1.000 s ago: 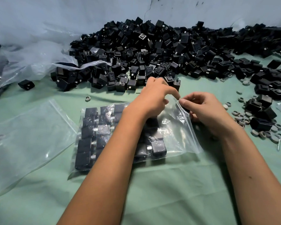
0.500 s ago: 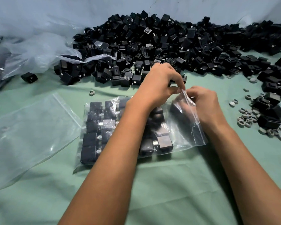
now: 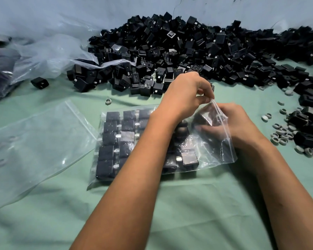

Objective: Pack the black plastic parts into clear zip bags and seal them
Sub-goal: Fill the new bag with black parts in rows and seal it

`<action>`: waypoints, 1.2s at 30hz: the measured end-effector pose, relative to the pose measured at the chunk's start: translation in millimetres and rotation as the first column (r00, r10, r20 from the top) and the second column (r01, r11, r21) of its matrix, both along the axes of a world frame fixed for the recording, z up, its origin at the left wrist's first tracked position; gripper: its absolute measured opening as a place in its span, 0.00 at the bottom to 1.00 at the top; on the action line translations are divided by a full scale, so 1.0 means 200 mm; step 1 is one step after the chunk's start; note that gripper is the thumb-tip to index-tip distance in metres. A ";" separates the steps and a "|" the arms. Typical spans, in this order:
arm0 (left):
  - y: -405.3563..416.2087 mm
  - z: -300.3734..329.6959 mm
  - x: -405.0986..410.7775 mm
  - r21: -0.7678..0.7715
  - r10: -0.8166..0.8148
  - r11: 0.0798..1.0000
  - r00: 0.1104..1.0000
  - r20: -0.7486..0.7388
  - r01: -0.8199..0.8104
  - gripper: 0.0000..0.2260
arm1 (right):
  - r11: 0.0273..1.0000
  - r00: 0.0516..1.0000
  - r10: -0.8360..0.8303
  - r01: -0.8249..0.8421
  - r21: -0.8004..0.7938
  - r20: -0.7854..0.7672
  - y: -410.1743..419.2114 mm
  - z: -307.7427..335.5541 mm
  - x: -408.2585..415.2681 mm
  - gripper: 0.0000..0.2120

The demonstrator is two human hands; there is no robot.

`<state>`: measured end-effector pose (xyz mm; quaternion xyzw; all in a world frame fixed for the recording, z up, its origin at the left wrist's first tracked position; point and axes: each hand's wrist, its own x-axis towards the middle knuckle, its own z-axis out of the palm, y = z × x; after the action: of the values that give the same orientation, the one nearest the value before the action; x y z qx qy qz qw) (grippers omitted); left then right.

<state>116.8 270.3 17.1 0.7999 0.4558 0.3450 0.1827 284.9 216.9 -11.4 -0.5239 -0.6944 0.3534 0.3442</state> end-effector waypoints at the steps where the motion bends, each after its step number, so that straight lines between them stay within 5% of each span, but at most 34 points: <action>1: 0.00 0.00 0.00 0.000 0.002 1.000 1.000 -0.004 -0.002 0.06 | 1.000 1.000 0.011 -0.011 -0.008 0.002 0.00 0.00 0.01 0.09; 10: 0.00 0.01 0.00 -0.003 0.006 1.000 1.000 -0.023 -0.006 0.08 | 0.978 0.997 -0.059 0.066 0.196 -0.042 0.04 -0.07 -0.07 0.05; 16: 0.00 0.01 -0.02 -0.003 0.009 1.000 1.000 0.029 -0.009 0.06 | 0.991 0.996 0.090 -0.088 0.104 -0.015 0.05 -0.06 -0.02 0.09; 21: 0.00 0.00 -0.01 0.001 0.021 1.000 0.999 0.049 -0.021 0.08 | 0.980 0.995 -0.088 0.096 0.172 -0.050 0.05 -0.09 -0.09 0.07; 28: 0.01 0.00 -0.07 -0.098 0.026 0.995 0.997 0.071 -0.019 0.07 | 0.935 0.988 -0.141 0.115 0.334 0.055 0.03 -0.12 -0.16 0.13; 31: 0.04 0.00 -0.16 -0.115 0.142 0.984 0.987 0.069 -0.133 0.04 | 0.911 0.987 -0.138 0.095 0.402 0.079 0.02 -0.12 -0.16 0.25; 36: 0.06 -0.03 -0.28 -0.220 0.211 0.951 0.976 -0.055 -0.218 0.03 | 0.881 0.970 -0.149 0.042 0.470 0.192 0.05 -0.13 -0.16 0.08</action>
<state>60.6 281.7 10.1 0.7252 0.5786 0.2968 0.2263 252.8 226.6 -38.4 -0.4966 -0.7659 0.0992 0.3962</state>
